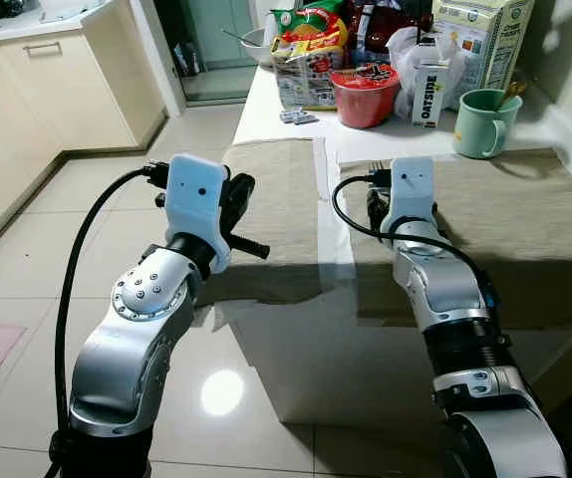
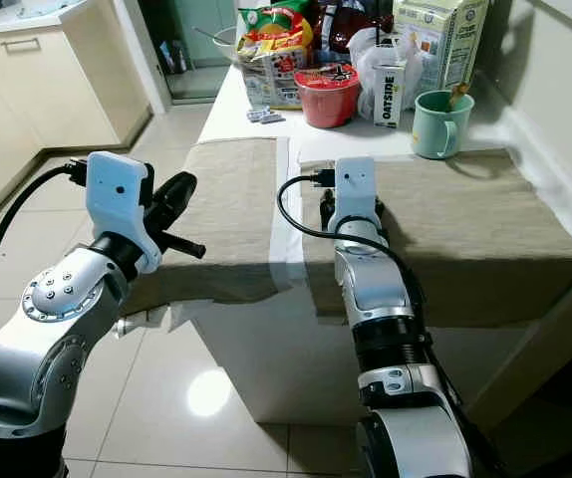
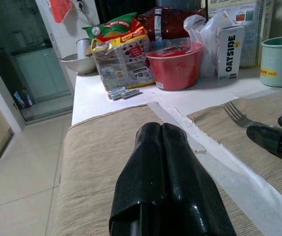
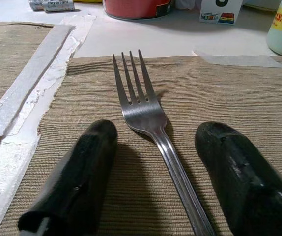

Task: Setting the table

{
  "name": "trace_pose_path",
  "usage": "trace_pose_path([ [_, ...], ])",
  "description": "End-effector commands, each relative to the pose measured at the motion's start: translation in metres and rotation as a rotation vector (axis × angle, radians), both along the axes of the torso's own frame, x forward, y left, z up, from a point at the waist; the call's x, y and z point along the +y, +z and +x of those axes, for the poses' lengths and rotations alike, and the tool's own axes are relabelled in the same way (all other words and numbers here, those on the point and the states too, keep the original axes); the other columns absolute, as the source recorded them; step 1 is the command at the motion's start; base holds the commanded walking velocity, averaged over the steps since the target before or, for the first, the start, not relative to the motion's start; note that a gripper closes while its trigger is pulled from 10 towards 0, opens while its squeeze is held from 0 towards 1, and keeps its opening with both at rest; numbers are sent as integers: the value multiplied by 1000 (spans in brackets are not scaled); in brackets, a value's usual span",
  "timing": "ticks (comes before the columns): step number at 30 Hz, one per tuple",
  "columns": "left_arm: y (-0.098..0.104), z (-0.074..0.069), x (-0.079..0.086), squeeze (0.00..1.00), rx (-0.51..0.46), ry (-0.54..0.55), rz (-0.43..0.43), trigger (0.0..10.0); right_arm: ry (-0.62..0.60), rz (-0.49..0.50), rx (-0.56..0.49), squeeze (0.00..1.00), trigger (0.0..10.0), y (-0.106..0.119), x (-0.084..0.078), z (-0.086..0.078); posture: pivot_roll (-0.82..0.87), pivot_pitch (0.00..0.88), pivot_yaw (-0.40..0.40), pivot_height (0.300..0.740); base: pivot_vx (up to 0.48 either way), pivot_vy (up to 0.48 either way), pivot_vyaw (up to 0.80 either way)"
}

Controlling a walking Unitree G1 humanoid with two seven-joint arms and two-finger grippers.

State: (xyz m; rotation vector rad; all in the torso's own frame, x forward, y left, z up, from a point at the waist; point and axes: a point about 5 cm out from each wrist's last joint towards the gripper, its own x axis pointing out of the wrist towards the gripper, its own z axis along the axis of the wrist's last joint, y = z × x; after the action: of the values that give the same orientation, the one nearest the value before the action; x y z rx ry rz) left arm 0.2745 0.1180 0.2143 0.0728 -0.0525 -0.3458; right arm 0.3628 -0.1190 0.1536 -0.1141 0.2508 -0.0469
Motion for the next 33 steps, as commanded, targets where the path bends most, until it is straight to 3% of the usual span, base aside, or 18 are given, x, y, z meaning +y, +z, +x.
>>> trace_pose_path([
  [1, 6, -1, 3, 0, -18, 9, 5, 10000, 18, 46, 141, 0, 0, -29, 5, -8, -70, 29, 157, 740, 0, 0, 0],
  [2, 6, -1, 3, 0, -17, 9, 5, 10000, 20, 48, 141, 0, 0, -29, 6, -8, -69, 30, 156, 740, 0, 0, 0],
  [3, 6, -1, 3, 0, -15, 10, 3, 10000, 24, 52, 142, 227, 0, -30, 6, -8, -69, 30, 156, 740, 0, 0, 0],
  [5, 6, -1, 3, 0, -14, 11, 1, 10000, 31, 60, 148, 227, 0, -30, 7, -8, -69, 30, 156, 740, 0, 0, 0],
  [6, 6, -1, 3, 0, -13, 12, 0, 10000, 41, 62, 152, 0, 0, -30, 7, -9, -69, 32, 155, 740, 0, 0, 0],
  [21, 6, -2, 4, 0, -9, 12, 3, 10000, 68, 49, 126, 0, 0, -28, 10, -10, -67, 30, 157, 740, 0, 0, 0],
  [25, 7, -2, 4, 0, -11, 12, 6, 10000, 76, 36, 19, 0, 0, -11, 12, -7, -67, 29, 156, 740, 0, 0, 0],
  [29, 7, -1, 4, 0, -12, 13, 9, 10000, 102, -21, -220, 0, 0, 31, 17, -3, -67, 26, 156, 740, 0, 0, 0],
  [33, 7, -1, 4, 0, -14, 12, 10, 10000, 107, -33, -315, 0, 0, 46, 17, -3, -68, 22, 155, 740, 0, 0, 0],
])
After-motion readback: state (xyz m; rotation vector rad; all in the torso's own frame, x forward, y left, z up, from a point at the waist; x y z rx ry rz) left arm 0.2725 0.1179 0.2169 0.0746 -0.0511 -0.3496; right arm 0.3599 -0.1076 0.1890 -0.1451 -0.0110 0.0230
